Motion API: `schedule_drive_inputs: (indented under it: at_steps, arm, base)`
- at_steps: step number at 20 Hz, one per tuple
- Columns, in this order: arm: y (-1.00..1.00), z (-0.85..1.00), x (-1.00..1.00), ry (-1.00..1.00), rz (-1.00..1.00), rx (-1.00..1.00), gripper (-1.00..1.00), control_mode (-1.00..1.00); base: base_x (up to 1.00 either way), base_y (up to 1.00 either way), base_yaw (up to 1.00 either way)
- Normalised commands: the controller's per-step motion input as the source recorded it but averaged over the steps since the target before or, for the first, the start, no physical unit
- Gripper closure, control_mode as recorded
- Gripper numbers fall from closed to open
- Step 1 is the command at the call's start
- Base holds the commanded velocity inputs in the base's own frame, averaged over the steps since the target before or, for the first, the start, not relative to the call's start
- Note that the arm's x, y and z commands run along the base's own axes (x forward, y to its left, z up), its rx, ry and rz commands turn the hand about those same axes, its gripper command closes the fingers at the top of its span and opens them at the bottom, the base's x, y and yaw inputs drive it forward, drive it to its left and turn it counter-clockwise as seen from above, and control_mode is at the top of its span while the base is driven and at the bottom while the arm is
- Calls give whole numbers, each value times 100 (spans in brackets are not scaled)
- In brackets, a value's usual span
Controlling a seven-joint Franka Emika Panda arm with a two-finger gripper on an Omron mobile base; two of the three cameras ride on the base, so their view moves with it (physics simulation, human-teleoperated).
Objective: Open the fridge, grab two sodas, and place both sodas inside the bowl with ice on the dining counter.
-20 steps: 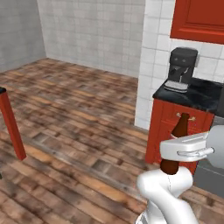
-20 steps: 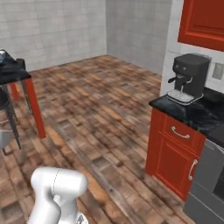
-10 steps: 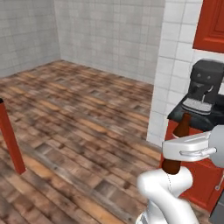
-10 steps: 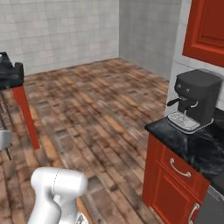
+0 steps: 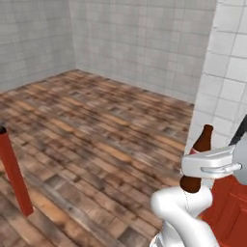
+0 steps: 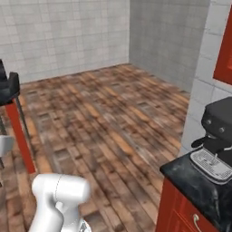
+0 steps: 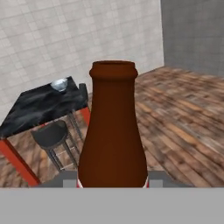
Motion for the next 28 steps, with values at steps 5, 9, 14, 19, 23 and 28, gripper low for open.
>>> schedule_drive_inputs:
  at_steps: [5, 9, 14, 19, 23, 28]
  arm:
    - [0, 0, 0, 0, 0, 0, 100, 100]
    - [0, 0, 0, 0, 0, 0, 100, 100]
    - [0, 0, 0, 0, 0, 0, 100, 100]
    - [0, 0, 0, 0, 0, 0, 100, 100]
    - [0, 0, 0, 0, 0, 0, 100, 100]
    - [0, 0, 0, 0, 0, 0, 100, 100]
  base:
    - [100, 40, -2]
    - [100, 50, -7]
    - [100, 28, -3]
    - [100, 0, 24]
    - [100, -5, 35]
    - [100, -13, 39]
